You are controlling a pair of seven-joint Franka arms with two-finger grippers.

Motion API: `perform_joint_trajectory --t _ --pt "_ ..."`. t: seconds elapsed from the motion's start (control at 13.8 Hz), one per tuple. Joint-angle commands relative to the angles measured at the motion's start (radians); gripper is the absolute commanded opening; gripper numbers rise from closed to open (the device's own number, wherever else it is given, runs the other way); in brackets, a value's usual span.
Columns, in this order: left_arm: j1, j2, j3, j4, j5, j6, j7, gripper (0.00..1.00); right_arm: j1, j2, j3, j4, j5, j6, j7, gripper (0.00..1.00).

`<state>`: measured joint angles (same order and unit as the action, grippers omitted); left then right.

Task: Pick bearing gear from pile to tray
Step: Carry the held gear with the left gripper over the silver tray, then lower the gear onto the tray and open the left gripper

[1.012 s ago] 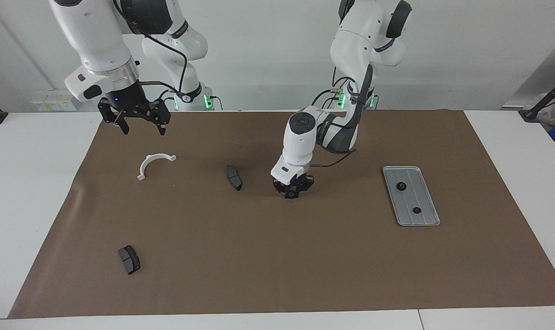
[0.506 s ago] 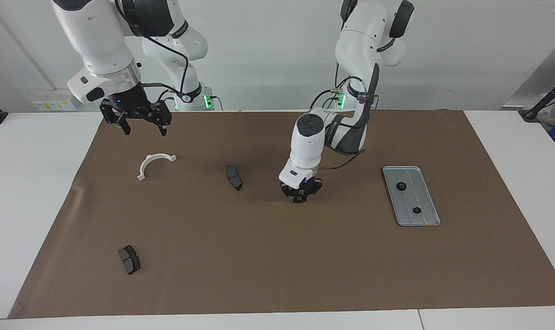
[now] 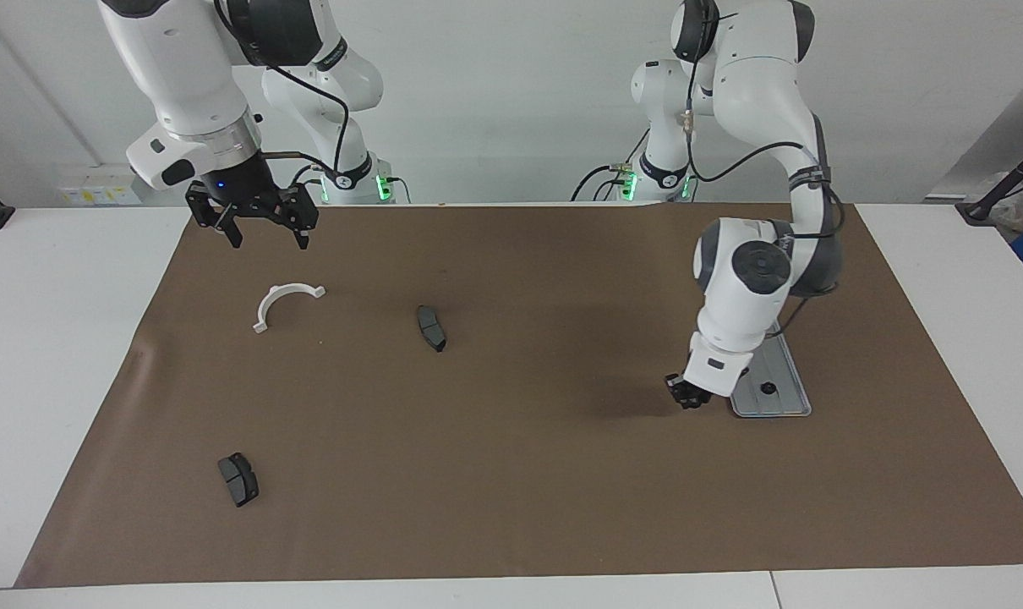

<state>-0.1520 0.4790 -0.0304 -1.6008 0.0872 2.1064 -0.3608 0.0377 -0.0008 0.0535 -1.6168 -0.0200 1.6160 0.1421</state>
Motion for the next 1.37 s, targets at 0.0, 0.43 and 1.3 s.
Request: perform_joint_trajectory --t 0.0,0.43,1.3 --pt "0.109 -0.003 -0.014 0.007 0.008 -0.066 0.168 0.14 -0.015 -0.027 0.008 -0.032 0.006 0.015 -0.026 1.00" --pt "0.287 -0.123 -0.017 -0.171 -0.003 -0.069 0.419 0.15 -0.015 -0.027 0.008 -0.032 0.006 0.015 -0.026 1.00" --pt "0.258 -0.258 -0.014 -0.482 -0.067 0.127 0.352 0.47 -0.015 -0.027 0.008 -0.032 0.006 0.015 -0.026 1.00"
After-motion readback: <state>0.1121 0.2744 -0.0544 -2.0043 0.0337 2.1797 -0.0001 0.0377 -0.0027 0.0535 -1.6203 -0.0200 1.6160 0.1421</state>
